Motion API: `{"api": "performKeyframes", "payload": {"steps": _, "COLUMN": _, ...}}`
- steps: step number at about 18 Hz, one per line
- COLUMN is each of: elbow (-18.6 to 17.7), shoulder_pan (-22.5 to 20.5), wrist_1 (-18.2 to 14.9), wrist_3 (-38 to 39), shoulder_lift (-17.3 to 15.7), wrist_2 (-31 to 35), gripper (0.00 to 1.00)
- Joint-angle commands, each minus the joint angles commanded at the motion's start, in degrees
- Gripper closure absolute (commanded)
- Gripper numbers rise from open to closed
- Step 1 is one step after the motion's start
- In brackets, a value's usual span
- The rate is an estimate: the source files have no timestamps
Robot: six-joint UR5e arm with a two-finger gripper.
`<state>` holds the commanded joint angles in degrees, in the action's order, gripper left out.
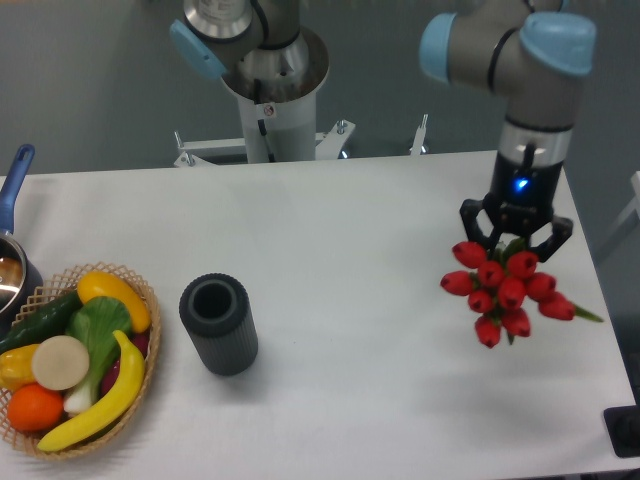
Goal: Place the flowers on the table
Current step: 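Lower the held tulips down onto the table surface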
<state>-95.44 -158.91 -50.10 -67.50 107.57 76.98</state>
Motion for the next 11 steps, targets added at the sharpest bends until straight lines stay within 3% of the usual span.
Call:
{"api": "performKeyframes", "payload": {"steps": 5, "elbow": -0.8, "shoulder_pan": 2.6, "wrist_1": -0.1, "wrist_3": -0.2, "shoulder_lift": 1.7, "wrist_2": 7.1, "gripper": 0.60}}
{"api": "performKeyframes", "payload": {"steps": 11, "elbow": -1.6, "shoulder_pan": 4.2, "wrist_1": -0.8, "wrist_3": -0.2, "shoulder_lift": 4.4, "wrist_2": 10.5, "gripper": 0.60}}
